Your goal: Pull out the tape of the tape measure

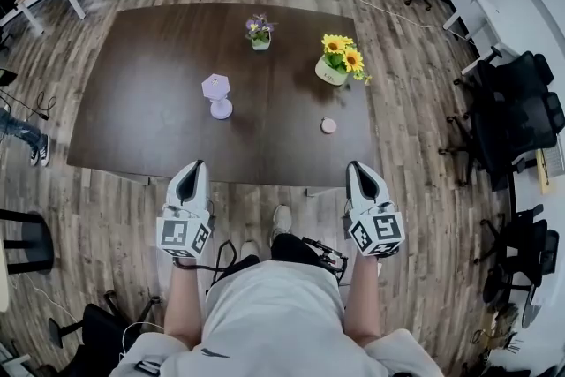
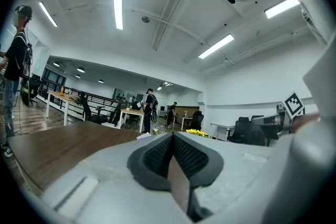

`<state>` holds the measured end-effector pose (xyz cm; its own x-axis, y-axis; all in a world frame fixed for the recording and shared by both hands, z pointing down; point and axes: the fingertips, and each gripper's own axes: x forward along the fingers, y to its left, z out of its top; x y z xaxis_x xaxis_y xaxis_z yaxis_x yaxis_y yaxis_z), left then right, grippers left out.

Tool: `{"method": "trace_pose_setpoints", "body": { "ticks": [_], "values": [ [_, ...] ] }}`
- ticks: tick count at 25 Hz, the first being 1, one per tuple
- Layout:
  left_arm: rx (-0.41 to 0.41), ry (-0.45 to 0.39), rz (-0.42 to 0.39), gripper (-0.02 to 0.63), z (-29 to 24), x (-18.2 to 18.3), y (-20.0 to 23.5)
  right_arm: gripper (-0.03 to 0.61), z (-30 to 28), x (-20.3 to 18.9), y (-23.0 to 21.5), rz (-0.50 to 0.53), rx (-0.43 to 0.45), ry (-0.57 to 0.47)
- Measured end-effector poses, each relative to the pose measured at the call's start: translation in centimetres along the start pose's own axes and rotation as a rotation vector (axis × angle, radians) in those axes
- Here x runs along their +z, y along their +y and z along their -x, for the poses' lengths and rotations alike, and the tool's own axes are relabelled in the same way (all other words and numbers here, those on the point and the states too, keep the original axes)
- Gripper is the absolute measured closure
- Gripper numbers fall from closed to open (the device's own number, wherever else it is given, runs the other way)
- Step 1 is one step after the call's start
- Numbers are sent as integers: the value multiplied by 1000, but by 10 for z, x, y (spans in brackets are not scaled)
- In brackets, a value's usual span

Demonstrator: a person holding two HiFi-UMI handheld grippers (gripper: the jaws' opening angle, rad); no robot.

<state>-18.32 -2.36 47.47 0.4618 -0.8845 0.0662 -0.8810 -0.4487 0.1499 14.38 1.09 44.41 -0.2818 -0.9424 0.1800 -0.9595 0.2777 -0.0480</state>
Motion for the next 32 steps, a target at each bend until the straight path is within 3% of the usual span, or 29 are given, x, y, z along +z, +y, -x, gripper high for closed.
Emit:
{"method": "trace_pose_setpoints", "body": {
  "ticks": [7, 11, 17, 21, 26, 32],
  "values": [
    [30, -9, -27, 607, -55, 9, 1, 577, -53, 7, -48, -15, 34, -9],
    [63, -35, 49, 607, -81, 15, 5, 577, -77, 15, -69, -18, 71, -16],
    [76, -23, -52, 607, -115, 23, 1, 577, -107, 14, -93, -45, 112, -14],
    [67, 17, -71, 607, -123, 16, 2, 577, -118, 2, -90, -79, 125, 14],
    [63, 29, -22, 607, -128, 6, 15, 577, -135, -2, -87, -118, 107, 16],
    [60, 24, -11, 607, -122, 8, 25, 577, -141, -11, -78, -95, 93, 35]
  ]
}}
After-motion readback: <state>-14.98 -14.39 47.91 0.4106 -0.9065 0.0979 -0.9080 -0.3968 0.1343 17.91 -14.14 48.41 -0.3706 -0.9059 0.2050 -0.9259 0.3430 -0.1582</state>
